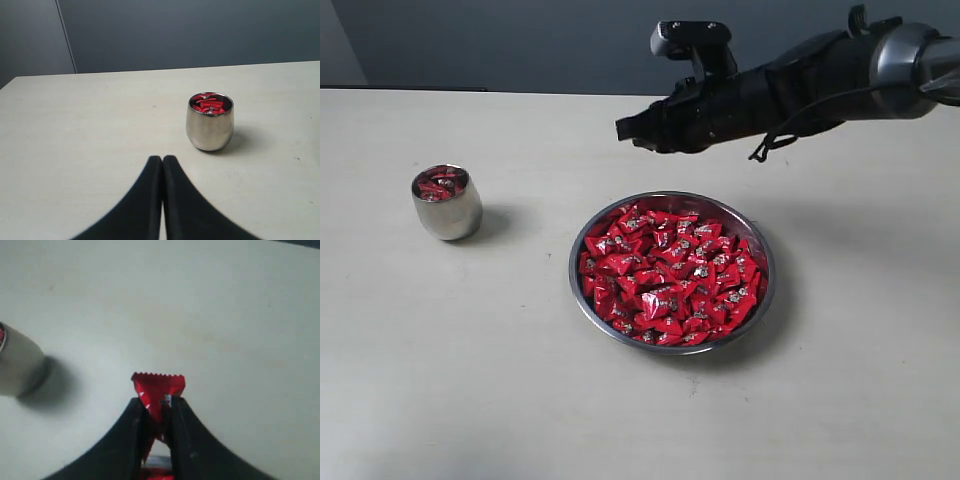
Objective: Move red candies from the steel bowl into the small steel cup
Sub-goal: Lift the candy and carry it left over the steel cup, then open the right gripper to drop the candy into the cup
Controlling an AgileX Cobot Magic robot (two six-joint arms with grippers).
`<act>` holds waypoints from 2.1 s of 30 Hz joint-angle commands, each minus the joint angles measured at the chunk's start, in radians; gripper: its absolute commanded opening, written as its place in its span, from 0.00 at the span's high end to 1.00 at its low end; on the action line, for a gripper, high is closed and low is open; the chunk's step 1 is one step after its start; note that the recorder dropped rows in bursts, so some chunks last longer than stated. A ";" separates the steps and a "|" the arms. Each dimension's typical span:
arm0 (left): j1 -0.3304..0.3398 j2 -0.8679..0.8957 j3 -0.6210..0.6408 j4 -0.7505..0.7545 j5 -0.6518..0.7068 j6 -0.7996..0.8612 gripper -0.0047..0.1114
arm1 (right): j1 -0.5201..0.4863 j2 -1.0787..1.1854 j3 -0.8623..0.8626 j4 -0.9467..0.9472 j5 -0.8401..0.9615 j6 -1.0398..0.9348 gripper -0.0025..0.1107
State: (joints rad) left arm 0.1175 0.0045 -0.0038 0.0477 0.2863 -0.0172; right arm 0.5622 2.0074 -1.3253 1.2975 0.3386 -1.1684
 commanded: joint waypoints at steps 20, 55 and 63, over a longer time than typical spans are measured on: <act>0.001 -0.004 0.004 -0.002 -0.002 -0.002 0.96 | 0.247 0.529 -0.905 -0.375 0.274 0.351 0.99; 0.001 -0.004 0.004 -0.002 -0.002 -0.002 0.96 | 0.313 0.551 -0.953 -0.533 0.267 0.357 0.99; 0.001 -0.004 0.004 -0.002 -0.002 -0.002 0.96 | 0.324 0.551 -0.953 -0.528 0.252 0.357 0.99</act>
State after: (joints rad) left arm 0.1175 0.0045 -0.0038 0.0477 0.2863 -0.0172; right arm 0.8822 2.5595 -2.2706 0.7669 0.6020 -0.8024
